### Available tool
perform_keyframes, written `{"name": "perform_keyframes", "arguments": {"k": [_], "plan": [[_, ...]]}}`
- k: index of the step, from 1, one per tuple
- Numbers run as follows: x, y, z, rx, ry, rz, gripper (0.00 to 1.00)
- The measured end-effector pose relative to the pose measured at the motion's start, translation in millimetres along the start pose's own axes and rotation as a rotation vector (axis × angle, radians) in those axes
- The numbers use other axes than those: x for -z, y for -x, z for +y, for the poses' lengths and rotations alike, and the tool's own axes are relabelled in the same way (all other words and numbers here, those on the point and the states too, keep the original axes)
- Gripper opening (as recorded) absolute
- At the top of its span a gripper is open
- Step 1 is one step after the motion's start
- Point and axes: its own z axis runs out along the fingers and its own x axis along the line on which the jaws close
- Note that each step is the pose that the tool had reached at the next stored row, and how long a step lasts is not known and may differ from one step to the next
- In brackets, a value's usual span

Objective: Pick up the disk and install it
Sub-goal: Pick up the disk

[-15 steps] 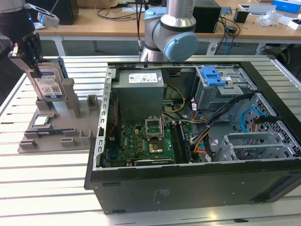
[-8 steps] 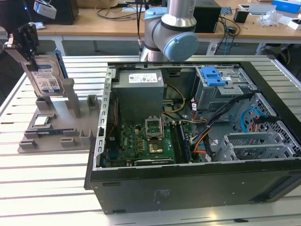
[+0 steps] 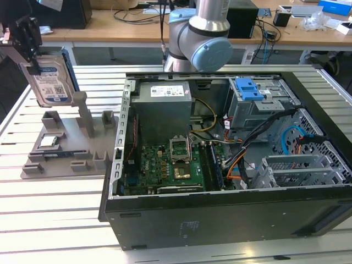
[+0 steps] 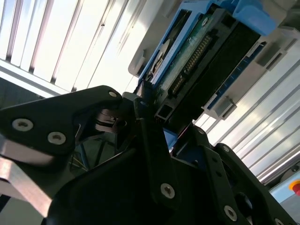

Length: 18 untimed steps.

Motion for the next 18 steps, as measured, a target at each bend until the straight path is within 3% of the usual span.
{"name": "perform_keyframes", "arguments": {"k": [6,15,18], "plan": [[18.6,1.2,0.3,0.0,0.0001,0.0,0.37],[35.3,2.3,0.5,0.0,0.0001,0.0,0.37],[44.6,2.8,0.7,0.0,0.0001,0.0,0.37]]}}
